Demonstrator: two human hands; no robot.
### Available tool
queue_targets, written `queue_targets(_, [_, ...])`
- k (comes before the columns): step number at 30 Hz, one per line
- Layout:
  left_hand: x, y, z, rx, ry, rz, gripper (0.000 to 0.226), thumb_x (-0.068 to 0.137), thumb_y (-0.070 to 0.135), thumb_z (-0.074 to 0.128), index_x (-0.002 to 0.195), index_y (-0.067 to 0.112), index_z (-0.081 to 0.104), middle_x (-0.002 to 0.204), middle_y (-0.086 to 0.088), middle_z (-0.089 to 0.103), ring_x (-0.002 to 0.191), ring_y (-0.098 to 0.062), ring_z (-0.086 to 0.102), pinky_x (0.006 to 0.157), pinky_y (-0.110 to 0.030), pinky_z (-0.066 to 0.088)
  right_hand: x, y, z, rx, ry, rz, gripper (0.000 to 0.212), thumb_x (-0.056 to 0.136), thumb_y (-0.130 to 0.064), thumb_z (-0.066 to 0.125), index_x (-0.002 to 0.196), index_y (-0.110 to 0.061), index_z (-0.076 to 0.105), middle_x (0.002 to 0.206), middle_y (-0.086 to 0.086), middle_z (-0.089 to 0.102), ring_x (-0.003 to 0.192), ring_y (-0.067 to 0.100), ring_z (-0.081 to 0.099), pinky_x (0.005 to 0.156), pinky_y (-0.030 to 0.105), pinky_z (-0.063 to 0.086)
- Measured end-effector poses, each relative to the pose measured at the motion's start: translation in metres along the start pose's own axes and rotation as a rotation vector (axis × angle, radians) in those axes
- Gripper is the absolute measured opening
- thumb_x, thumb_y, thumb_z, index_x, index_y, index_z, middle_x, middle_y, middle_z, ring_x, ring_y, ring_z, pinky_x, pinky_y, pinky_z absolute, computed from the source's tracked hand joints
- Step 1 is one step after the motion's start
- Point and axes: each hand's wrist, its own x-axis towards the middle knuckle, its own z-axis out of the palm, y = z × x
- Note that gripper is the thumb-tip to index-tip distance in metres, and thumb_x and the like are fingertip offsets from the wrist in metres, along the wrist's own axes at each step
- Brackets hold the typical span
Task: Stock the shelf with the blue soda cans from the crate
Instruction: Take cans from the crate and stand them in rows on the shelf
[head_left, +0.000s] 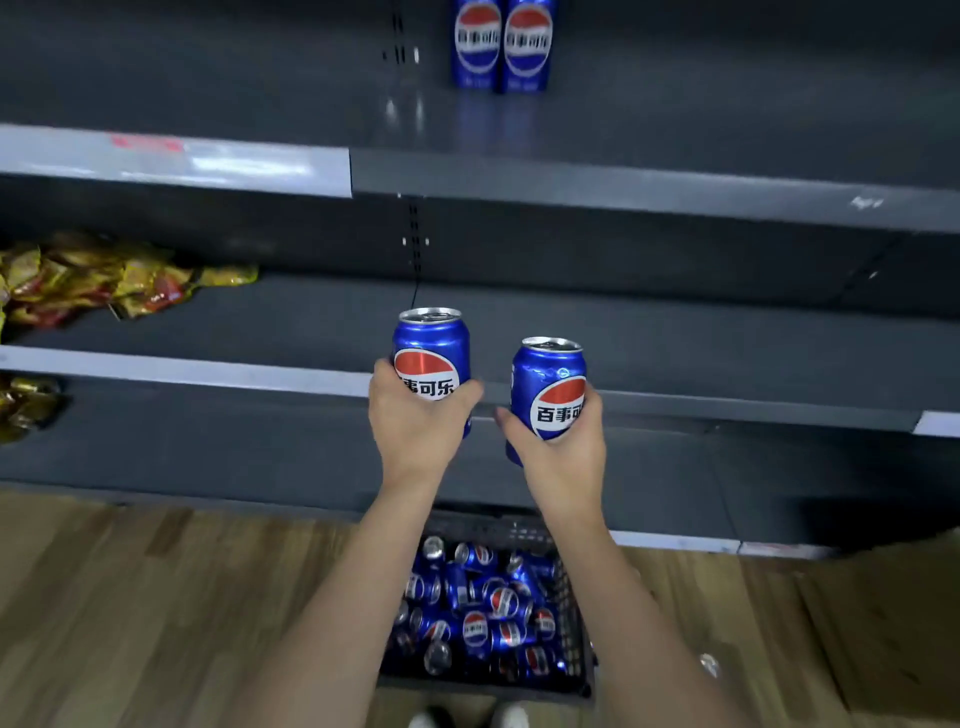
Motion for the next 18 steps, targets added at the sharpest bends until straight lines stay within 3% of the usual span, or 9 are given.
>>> queue_targets(4, [-0.005,0.050,-0.014,-0.049,-0.015,0.124,0.051,0.061,0.026,0.083,0.098,0.019,0.049,0.095,0.000,0.060,0.076,-0.004,0.058,0.050,-0.009,0.041,0.005,-0.050,-0.010,0.101,0.015,-0.050,0.059,0.068,-0.031,0.084,0.113,-0.030,0.046,0.096,-0.013,0.063,0.076,-0.010,0.060,0.058,0.005,0.045])
queue_targets(8, [-0.008,0.095,-0.017,-0.134,-0.010,0.191,0.055,0.063,0.020,0.084,0.106,0.018,0.049,0.099,-0.001,0.059,0.073,-0.001,0.056,0.042,-0.003,0.039,0.019,-0.095,-0.017,0.164,0.026,-0.110,0.051,0.071,-0.039,0.081,0.109,-0.034,0.049,0.096,-0.016,0.063,0.078,-0.010,0.060,0.062,0.008,0.046])
queue_targets(12, [-0.005,0.129,-0.017,-0.196,0.019,0.251,0.056,0.063,0.019,0.085,0.105,0.019,0.047,0.100,-0.001,0.059,0.076,-0.002,0.056,0.041,-0.002,0.038,0.039,-0.130,-0.023,0.169,0.016,-0.205,0.057,0.069,-0.039,0.082,0.115,-0.031,0.049,0.100,-0.015,0.063,0.081,-0.010,0.060,0.062,0.004,0.046])
queue_targets(18, [0.011,0.157,-0.014,-0.191,0.040,0.297,0.061,0.062,0.027,0.085,0.108,0.021,0.046,0.094,0.007,0.058,0.079,0.000,0.057,0.057,-0.011,0.043,0.064,-0.158,-0.016,0.140,0.032,-0.283,0.062,0.066,-0.038,0.083,0.117,-0.026,0.050,0.104,-0.011,0.063,0.092,0.003,0.063,0.079,0.022,0.051])
